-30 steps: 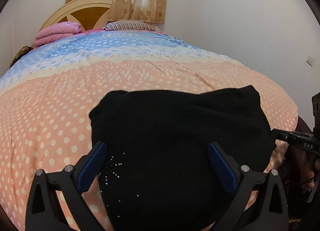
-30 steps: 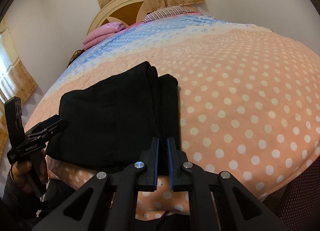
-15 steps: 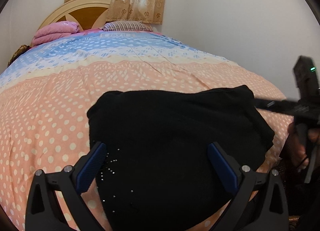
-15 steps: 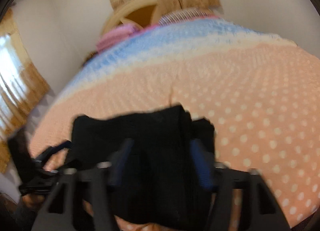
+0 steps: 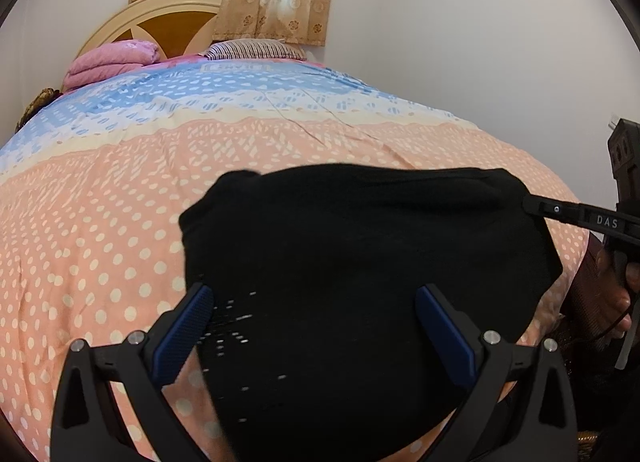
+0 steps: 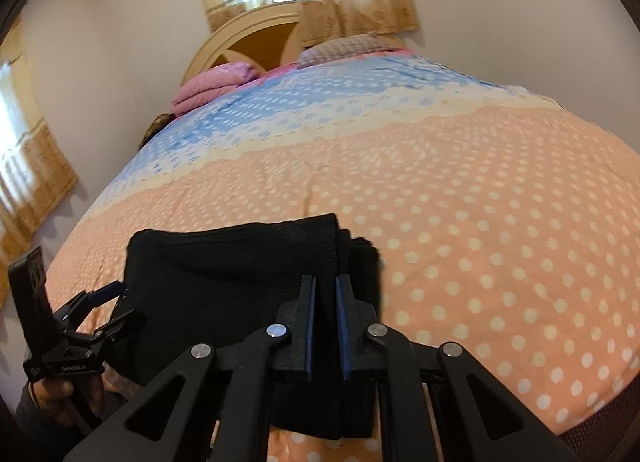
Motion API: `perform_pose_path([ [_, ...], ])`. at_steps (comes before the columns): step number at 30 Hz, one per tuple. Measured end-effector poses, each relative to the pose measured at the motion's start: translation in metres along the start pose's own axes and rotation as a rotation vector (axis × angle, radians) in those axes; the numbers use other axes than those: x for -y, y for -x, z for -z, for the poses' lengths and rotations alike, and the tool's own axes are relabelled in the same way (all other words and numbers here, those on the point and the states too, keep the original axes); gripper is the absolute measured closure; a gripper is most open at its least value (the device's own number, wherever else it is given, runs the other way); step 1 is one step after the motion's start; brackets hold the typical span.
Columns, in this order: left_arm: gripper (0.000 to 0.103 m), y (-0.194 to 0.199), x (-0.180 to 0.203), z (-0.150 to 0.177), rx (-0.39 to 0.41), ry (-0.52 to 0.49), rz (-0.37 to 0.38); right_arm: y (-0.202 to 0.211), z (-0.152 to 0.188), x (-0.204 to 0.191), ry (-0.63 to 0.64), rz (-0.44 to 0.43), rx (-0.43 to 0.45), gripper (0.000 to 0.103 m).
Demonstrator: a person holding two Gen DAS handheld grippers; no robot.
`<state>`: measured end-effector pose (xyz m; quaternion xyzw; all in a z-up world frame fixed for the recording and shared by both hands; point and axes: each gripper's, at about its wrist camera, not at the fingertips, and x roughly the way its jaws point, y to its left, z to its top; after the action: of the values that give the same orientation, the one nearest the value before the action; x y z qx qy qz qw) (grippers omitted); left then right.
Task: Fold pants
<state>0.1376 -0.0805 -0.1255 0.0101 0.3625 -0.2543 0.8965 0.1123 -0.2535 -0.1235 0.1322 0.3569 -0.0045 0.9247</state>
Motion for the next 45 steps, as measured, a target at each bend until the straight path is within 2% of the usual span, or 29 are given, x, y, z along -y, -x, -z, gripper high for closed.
perform_pose_path([
  [1,0.0,0.0,-0.001,0.0,0.001,0.001,0.001,-0.004,0.001,0.004,-0.01,0.01,-0.014,0.094],
  [2,0.0,-0.001,0.0,0.0,-0.002,0.001,-0.002,-0.01,0.002,0.009,-0.016,0.04,-0.021,0.102],
  [4,0.0,-0.003,-0.001,0.001,-0.011,-0.001,-0.016,-0.019,0.004,0.021,-0.032,0.113,-0.031,0.103],
  [6,0.0,-0.004,-0.002,0.002,-0.012,0.004,-0.009,-0.034,0.008,0.043,-0.089,0.087,-0.094,0.103],
  [10,0.0,-0.006,-0.001,0.001,-0.013,0.005,-0.01,-0.018,0.009,0.045,-0.089,0.079,-0.022,0.102],
  [12,0.0,-0.006,-0.001,0.002,-0.016,0.005,-0.01,-0.005,0.005,0.037,-0.069,0.049,0.026,0.099],
  [13,0.0,-0.006,0.0,0.002,-0.016,0.003,-0.012,0.0,0.001,0.03,-0.043,0.047,0.045,0.077],
  [14,0.0,-0.006,0.0,0.002,-0.018,0.0,-0.013,0.003,-0.002,0.024,-0.02,0.033,0.053,0.038],
  [15,0.0,-0.005,0.001,0.002,-0.019,0.0,-0.014,0.005,-0.005,0.017,-0.003,-0.004,0.062,0.027],
  [16,0.0,-0.005,0.0,0.002,-0.019,0.003,-0.012,0.007,-0.008,0.012,-0.001,-0.051,0.077,0.025],
  [17,0.0,-0.003,0.0,0.001,-0.017,0.007,-0.007,0.005,-0.01,0.007,0.001,-0.069,0.079,0.025],
  [19,0.0,-0.001,0.0,0.001,-0.013,0.008,-0.005,-0.004,-0.014,-0.004,0.028,-0.048,0.066,0.028],
  [21,0.0,0.002,-0.001,0.0,-0.001,0.005,-0.011,-0.02,-0.013,-0.011,0.048,-0.03,0.023,0.055],
  [22,0.0,0.003,-0.002,0.0,0.003,0.005,-0.017,-0.028,-0.011,-0.01,0.049,-0.01,-0.008,0.082],
  [23,0.0,0.005,-0.004,0.0,0.01,0.006,-0.024,-0.036,-0.009,-0.008,0.041,0.0,-0.036,0.093],
  [25,0.0,0.007,-0.008,0.0,0.017,0.014,-0.035,-0.034,-0.008,-0.001,0.018,-0.036,-0.038,0.1],
  [29,0.0,0.007,-0.019,0.001,0.026,0.048,-0.041,-0.015,-0.003,0.002,0.055,0.009,0.0,0.1],
  [32,0.0,-0.006,-0.023,0.004,-0.001,0.071,-0.037,-0.031,0.003,0.014,0.019,0.035,-0.033,0.1],
  [37,0.0,-0.009,-0.021,0.004,-0.007,0.049,-0.051,-0.036,0.0,0.017,0.002,0.038,-0.027,0.098],
  [39,0.0,-0.008,-0.02,0.003,-0.002,0.047,-0.052,-0.023,-0.002,0.011,0.013,0.074,0.003,0.071],
  [40,0.0,-0.008,-0.02,0.002,-0.004,0.047,-0.054,-0.013,-0.002,0.007,0.023,0.101,0.038,0.051],
  [42,0.0,-0.008,-0.021,0.003,-0.002,0.049,-0.049,0.005,0.0,-0.004,0.052,0.072,0.097,0.049],
  [45,0.0,-0.011,-0.023,0.004,-0.009,0.056,-0.041,0.02,0.009,-0.031,0.141,-0.057,0.119,0.049],
])
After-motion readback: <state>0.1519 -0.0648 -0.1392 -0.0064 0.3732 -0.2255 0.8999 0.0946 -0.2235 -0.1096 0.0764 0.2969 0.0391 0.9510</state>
